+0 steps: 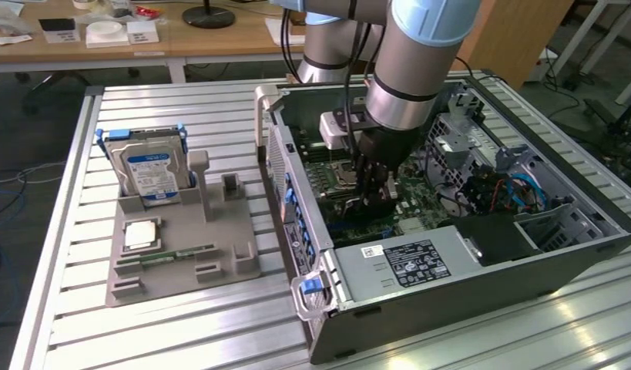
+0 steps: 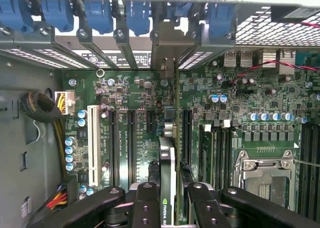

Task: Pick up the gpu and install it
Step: 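Insert the gpu into the slot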

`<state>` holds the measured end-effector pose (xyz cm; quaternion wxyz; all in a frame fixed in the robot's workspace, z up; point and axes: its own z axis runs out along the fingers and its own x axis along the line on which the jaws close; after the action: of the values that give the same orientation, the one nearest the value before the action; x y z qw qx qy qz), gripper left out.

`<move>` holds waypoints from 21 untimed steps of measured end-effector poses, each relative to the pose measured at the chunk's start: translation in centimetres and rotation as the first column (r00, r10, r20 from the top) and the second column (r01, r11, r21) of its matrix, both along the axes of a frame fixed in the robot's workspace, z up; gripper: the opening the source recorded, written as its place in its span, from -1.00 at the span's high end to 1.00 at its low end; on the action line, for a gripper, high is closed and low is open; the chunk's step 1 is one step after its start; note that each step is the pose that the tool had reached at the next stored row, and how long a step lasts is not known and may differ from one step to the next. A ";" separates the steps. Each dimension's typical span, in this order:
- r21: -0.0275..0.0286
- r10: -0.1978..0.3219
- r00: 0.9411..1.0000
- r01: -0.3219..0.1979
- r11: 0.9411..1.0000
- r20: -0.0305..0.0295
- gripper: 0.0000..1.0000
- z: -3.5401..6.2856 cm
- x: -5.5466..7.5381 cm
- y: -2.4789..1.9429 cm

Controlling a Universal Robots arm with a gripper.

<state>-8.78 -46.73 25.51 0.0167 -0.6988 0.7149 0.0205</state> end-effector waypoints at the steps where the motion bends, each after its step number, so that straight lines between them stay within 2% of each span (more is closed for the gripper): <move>1: 0.000 0.000 1.000 0.000 1.000 0.000 0.47 -0.04 0.0 0.00; 21: 0.000 0.000 1.000 0.000 1.000 0.001 0.47 -0.49 -0.2 0.00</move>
<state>-8.95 -46.72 25.03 0.0171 -0.6988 0.7149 0.0203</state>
